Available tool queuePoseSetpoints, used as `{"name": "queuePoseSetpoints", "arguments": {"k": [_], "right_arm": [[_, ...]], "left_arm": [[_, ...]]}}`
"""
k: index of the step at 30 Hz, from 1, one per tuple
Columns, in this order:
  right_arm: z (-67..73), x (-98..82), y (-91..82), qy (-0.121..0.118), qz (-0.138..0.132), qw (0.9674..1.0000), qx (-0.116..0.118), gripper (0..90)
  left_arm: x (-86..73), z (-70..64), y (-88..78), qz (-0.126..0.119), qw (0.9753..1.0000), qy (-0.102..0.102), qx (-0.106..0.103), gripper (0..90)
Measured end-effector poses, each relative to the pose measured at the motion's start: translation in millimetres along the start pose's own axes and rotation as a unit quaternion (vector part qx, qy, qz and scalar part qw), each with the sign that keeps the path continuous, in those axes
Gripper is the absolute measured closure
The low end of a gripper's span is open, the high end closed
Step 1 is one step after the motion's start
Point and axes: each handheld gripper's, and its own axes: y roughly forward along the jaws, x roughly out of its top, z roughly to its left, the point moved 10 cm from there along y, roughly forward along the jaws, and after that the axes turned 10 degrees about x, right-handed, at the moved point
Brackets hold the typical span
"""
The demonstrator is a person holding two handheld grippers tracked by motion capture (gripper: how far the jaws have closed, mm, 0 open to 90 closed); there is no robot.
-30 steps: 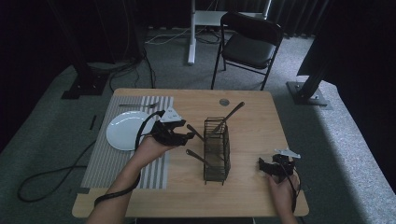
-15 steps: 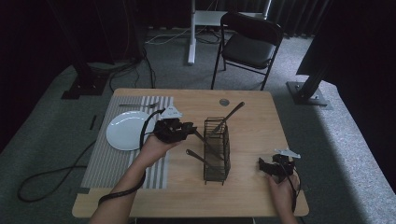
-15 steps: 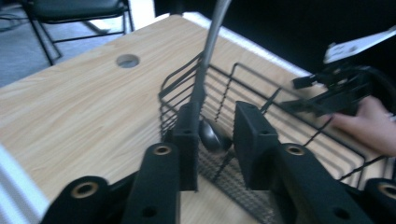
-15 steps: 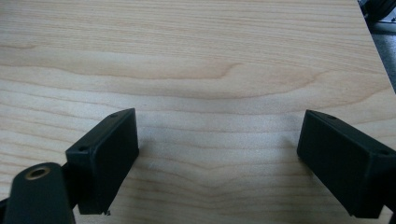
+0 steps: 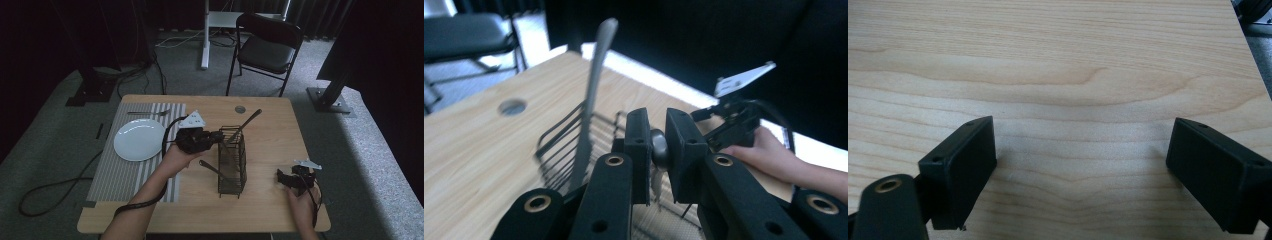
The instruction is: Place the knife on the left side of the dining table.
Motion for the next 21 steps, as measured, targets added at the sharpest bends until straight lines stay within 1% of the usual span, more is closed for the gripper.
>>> {"name": "queuePoseSetpoints", "arguments": {"k": [1,2,4,6,8,9,11,12,13,15,16,17,19,21], "right_arm": [[0.0,0.0,0.0,0.000,0.000,1.0000,0.000,12.0],[0.0,0.0,0.0,0.000,0.000,1.0000,0.000,12.0],[0.0,0.0,0.0,0.000,0.000,1.0000,0.000,12.0],[0.0,0.0,0.0,0.000,0.000,1.0000,0.000,12.0],[0.0,0.0,0.0,0.000,0.000,1.0000,0.000,12.0],[0.0,0.0,0.0,0.000,0.000,1.0000,0.000,12.0],[0.0,0.0,0.0,0.000,0.000,1.0000,0.000,12.0],[0.0,0.0,0.0,0.000,0.000,1.0000,0.000,12.0],[0.0,0.0,0.0,0.000,0.000,1.0000,0.000,12.0],[0.0,0.0,0.0,0.000,0.000,1.0000,0.000,12.0],[0.0,0.0,0.0,0.000,0.000,1.0000,0.000,12.0],[0.0,0.0,0.0,0.000,0.000,1.0000,0.000,12.0],[0.0,0.0,0.0,0.000,0.000,1.0000,0.000,12.0],[0.0,0.0,0.0,0.000,0.000,1.0000,0.000,12.0]], "left_arm": [[1.3,-3.2,0.7,-0.007,0.9999,0.011,-0.009,81.8],[2.5,-7.1,1.7,-0.017,0.9993,0.029,-0.017,81.9],[4.4,-12.8,3.3,-0.025,0.9984,0.042,-0.030,82.5],[6.4,-14.4,5.2,-0.023,0.9984,0.043,-0.028,82.7],[9.3,-13.6,8.4,-0.014,0.9991,0.033,-0.023,82.9],[9.8,-13.8,9.0,-0.013,0.9992,0.029,-0.023,82.8],[10.5,-14.6,10.4,-0.011,0.9990,0.027,-0.033,82.7],[9.1,-16.0,11.4,-0.008,0.9985,0.032,-0.043,82.6],[7.4,-16.5,12.7,-0.006,0.9982,0.041,-0.043,82.4],[1.9,-17.5,18.0,0.005,0.9976,0.057,-0.040,82.3],[0.4,-18.5,19.9,0.003,0.9974,0.060,-0.039,82.4],[0.8,-19.6,20.4,0.000,0.9975,0.055,-0.045,82.7],[1.7,-20.0,21.6,-0.004,0.9976,0.053,-0.045,83.2],[2.5,-19.1,22.3,-0.002,0.9976,0.054,-0.044,83.3]]}}
